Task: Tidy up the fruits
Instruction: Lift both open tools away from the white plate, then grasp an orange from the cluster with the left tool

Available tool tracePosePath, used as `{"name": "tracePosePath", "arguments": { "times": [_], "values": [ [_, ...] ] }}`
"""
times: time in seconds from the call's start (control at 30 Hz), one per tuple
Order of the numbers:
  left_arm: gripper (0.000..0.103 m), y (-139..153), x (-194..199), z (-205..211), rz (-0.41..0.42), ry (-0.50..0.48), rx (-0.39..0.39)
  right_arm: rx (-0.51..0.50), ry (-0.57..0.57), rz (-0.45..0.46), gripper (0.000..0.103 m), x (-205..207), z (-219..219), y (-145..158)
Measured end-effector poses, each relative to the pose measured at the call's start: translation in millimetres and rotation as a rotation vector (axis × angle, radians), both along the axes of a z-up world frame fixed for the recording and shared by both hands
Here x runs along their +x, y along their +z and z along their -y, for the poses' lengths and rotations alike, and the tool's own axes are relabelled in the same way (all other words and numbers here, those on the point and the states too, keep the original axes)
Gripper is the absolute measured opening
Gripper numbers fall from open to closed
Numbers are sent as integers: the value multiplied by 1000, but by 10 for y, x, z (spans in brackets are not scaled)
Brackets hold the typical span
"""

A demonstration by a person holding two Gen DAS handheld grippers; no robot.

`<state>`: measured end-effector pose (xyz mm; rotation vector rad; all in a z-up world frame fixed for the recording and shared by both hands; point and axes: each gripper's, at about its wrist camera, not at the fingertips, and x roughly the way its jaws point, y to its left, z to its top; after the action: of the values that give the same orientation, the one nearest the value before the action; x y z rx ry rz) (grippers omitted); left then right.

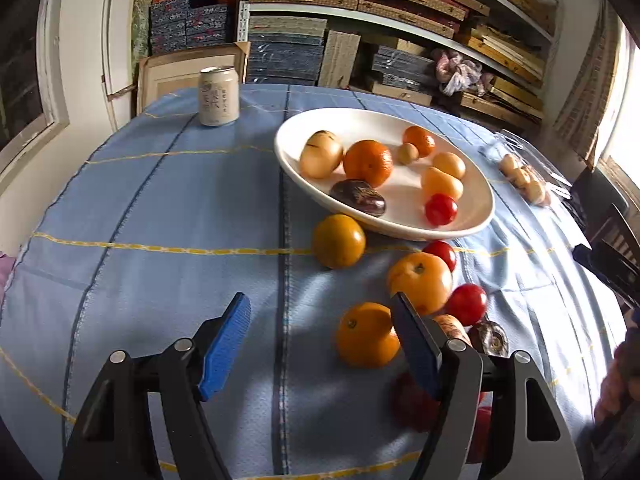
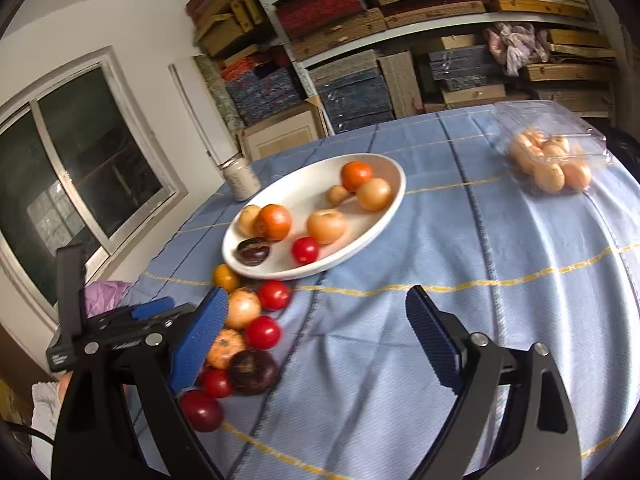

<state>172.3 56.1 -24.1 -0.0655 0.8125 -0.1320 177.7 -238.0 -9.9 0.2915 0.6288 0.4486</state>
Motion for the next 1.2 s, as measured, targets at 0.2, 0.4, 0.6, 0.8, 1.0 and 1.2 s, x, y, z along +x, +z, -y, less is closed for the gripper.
{"name": "tracePosePath", "arguments": {
  "times": [0.2,0.4,0.6,0.8,1.0,1.2],
  "values": [
    [88,-68,-55,83,26,-34,50,1,8,-33,88,39,28,-70],
    [88,-138,-84,231,32,-80,115,-17,20,-45,88,83,-44,-90],
    [88,-173,-26,167,9,-68,85,-20,22,-67,88,108,-72,-136],
    [88,-228,63,53,-38,-33,51,-22,25,-71,89,114,-91,-141],
    [77,-240,108,-55,-51,-6,31,-14,27,-84,90,127,-85,-164],
    [77,-218,94,-56,-36,-3,45,-18,37,-101,90,137,-100,-201]
  ]
}}
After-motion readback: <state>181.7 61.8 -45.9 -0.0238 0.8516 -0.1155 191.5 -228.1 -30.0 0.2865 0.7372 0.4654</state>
